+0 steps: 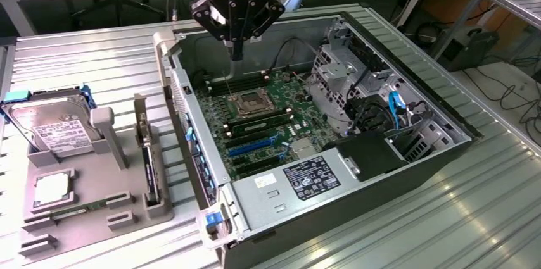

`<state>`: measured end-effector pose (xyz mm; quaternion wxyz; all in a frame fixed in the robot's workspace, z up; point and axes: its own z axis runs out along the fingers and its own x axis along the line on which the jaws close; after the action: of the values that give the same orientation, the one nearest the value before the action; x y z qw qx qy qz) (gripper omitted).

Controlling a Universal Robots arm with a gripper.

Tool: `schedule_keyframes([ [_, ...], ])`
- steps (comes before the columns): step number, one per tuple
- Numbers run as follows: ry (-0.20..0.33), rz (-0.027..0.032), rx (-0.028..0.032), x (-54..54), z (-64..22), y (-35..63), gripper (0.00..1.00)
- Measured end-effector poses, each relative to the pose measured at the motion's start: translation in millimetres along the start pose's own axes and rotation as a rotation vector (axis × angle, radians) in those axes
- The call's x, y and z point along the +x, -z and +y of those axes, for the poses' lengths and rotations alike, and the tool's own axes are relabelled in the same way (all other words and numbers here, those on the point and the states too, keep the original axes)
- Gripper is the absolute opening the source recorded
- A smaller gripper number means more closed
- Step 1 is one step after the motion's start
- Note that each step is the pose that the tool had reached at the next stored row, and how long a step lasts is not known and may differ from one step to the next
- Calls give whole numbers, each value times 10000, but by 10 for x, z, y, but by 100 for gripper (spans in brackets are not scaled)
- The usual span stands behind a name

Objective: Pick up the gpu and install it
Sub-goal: 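Reach for the gpu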

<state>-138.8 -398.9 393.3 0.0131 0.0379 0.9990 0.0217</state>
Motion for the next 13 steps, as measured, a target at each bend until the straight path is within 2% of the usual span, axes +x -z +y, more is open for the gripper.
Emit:
schedule_keyframes([
  [13, 0, 0, 0, 36, -3, 1, 11],
])
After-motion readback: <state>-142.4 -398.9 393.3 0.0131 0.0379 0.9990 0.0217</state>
